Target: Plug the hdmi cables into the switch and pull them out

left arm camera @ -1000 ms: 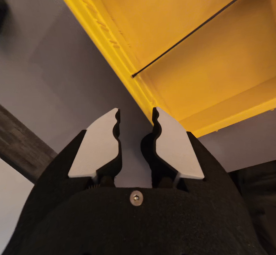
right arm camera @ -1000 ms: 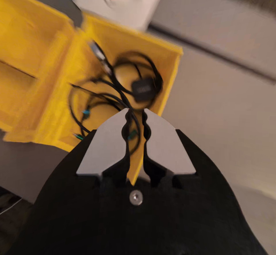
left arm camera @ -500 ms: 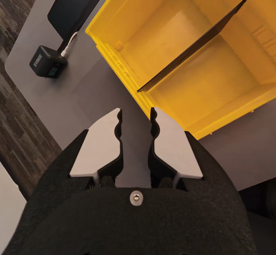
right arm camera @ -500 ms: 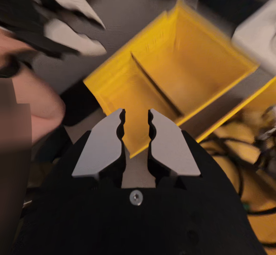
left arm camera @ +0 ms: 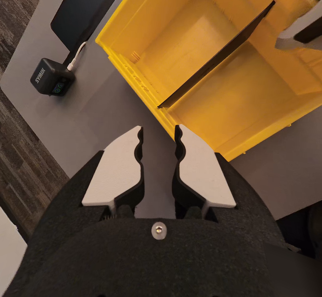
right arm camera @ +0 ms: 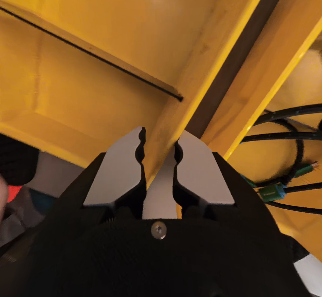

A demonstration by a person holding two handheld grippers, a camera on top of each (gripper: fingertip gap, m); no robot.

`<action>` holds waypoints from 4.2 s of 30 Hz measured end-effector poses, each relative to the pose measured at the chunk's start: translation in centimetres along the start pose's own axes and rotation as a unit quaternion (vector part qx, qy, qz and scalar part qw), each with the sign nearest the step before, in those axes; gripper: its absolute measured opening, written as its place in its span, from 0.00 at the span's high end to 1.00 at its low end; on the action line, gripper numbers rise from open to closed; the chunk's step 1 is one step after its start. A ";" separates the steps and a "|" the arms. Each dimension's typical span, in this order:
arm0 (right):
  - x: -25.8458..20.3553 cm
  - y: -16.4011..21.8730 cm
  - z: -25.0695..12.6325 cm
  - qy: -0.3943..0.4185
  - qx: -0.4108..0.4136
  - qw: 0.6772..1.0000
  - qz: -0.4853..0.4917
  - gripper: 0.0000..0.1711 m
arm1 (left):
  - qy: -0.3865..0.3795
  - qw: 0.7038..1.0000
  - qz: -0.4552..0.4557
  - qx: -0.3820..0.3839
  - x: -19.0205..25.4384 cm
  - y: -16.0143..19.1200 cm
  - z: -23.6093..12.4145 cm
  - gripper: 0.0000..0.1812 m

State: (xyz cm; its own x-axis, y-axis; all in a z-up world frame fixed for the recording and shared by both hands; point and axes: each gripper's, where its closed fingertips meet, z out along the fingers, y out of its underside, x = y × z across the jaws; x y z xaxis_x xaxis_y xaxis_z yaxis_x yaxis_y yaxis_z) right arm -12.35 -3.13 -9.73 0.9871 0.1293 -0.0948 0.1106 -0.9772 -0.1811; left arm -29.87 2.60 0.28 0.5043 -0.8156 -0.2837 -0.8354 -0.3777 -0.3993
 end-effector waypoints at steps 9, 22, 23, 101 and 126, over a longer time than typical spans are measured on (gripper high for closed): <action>-0.8 -2.6 1.1 0.016 0.037 0.999 0.008 0.87 | 0.005 1.000 0.019 0.004 0.9 -0.7 0.1 0.82; -0.7 -3.1 2.6 -0.049 -0.040 0.996 0.057 0.96 | -0.004 1.000 0.016 0.011 0.3 -1.0 0.0 0.82; -0.7 -3.5 2.3 -0.047 -0.042 0.997 0.044 0.96 | -0.006 1.000 0.012 0.017 0.2 -1.2 -0.1 0.83; 44.2 12.6 -3.6 -0.150 0.083 0.950 0.260 0.94 | 0.249 0.904 -0.282 -0.203 10.6 -9.8 12.1 0.96; 37.4 12.1 -3.5 -0.176 -0.037 0.958 0.221 0.90 | 0.170 0.820 -0.541 -0.075 -8.5 8.7 9.2 0.93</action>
State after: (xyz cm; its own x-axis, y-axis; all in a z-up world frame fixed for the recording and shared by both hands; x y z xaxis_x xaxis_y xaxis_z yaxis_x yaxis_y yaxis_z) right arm 26.30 -10.69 -12.06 0.8400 -0.2641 -0.4740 -0.2891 -0.9571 0.0210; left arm -39.40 10.29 -8.80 0.8994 -0.0333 0.4359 0.0305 -0.9899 -0.1387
